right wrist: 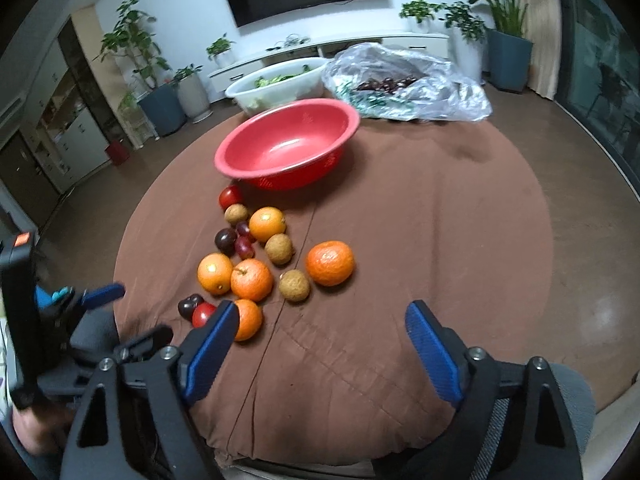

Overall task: Organize fruits
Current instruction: 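Grasp the dark plum with the left tool while the right tool grasps a tangerine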

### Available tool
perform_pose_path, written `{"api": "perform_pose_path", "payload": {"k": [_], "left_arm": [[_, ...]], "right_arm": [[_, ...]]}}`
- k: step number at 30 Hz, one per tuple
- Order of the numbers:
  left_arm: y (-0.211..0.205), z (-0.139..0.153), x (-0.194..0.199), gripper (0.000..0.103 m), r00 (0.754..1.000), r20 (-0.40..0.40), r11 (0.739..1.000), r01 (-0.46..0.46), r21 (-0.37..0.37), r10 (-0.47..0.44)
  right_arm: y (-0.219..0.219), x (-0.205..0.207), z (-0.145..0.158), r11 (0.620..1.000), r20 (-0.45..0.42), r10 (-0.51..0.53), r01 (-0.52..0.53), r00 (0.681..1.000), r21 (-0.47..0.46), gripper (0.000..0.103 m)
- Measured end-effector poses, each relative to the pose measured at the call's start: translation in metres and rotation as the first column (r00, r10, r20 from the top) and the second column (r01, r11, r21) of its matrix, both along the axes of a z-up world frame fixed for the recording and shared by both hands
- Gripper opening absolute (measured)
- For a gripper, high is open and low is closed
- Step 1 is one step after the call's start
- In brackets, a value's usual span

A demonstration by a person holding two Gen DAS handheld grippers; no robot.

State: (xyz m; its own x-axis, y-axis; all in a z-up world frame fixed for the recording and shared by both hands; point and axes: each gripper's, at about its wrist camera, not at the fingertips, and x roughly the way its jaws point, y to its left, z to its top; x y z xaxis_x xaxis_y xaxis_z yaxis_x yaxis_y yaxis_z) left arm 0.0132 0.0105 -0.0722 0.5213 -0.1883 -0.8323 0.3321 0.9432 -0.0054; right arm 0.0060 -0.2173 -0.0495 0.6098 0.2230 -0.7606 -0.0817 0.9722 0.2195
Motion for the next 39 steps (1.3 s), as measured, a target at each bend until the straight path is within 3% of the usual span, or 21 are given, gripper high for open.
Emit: {"api": "perform_pose_path", "payload": {"k": [5, 7, 14, 17, 19, 23, 25, 29, 37, 39], "left_arm": [[-0.008, -0.011, 0.012, 0.103, 0.988, -0.027, 0.984, 0.153, 0.092, -0.151], [-0.011, -0.014, 0.015, 0.100, 0.978, -0.038, 0.973, 0.208, 0.098, -0.205], [-0.011, -0.020, 0.029, 0.068, 0.936, -0.079, 0.937, 0.347, 0.048, -0.343], [-0.013, -0.022, 0.036, 0.064, 0.914, -0.092, 0.916, 0.400, 0.033, -0.396], [-0.014, -0.021, 0.038, 0.064, 0.904, -0.092, 0.906, 0.422, 0.035, -0.417], [-0.016, -0.021, 0.044, 0.051, 0.881, -0.100, 0.885, 0.465, 0.013, -0.462], [-0.019, -0.021, 0.043, 0.045, 0.859, -0.103, 0.863, 0.506, 0.008, -0.502], [-0.020, -0.021, 0.041, 0.044, 0.822, -0.107, 0.826, 0.563, 0.012, -0.559], [-0.021, -0.024, 0.044, 0.044, 0.777, -0.135, 0.783, 0.622, 0.012, -0.615], [-0.020, -0.027, 0.046, 0.031, 0.772, -0.154, 0.781, 0.624, 0.008, -0.616]], "right_arm": [[-0.007, 0.007, -0.008, 0.999, -0.033, 0.010, -0.008, 0.999, 0.053, 0.078], [-0.009, 0.009, -0.009, 0.998, -0.036, 0.009, -0.007, 0.999, 0.062, 0.076], [-0.010, 0.014, -0.015, 0.997, -0.058, 0.030, -0.025, 0.998, 0.079, 0.071], [-0.010, 0.015, -0.017, 0.997, -0.060, 0.034, -0.029, 0.998, 0.076, 0.071], [-0.009, 0.015, -0.017, 0.997, -0.061, 0.036, -0.031, 0.997, 0.076, 0.071], [-0.009, 0.017, -0.020, 0.997, -0.068, 0.035, -0.030, 0.997, 0.074, 0.070], [-0.010, 0.018, -0.020, 0.997, -0.072, 0.037, -0.031, 0.997, 0.077, 0.070], [-0.011, 0.020, -0.021, 0.997, -0.077, 0.034, -0.028, 0.996, 0.075, 0.070], [-0.008, 0.022, -0.021, 0.997, -0.079, 0.047, -0.041, 0.996, 0.069, 0.069], [-0.007, 0.022, -0.020, 0.997, -0.077, 0.048, -0.042, 0.996, 0.068, 0.069]]}}
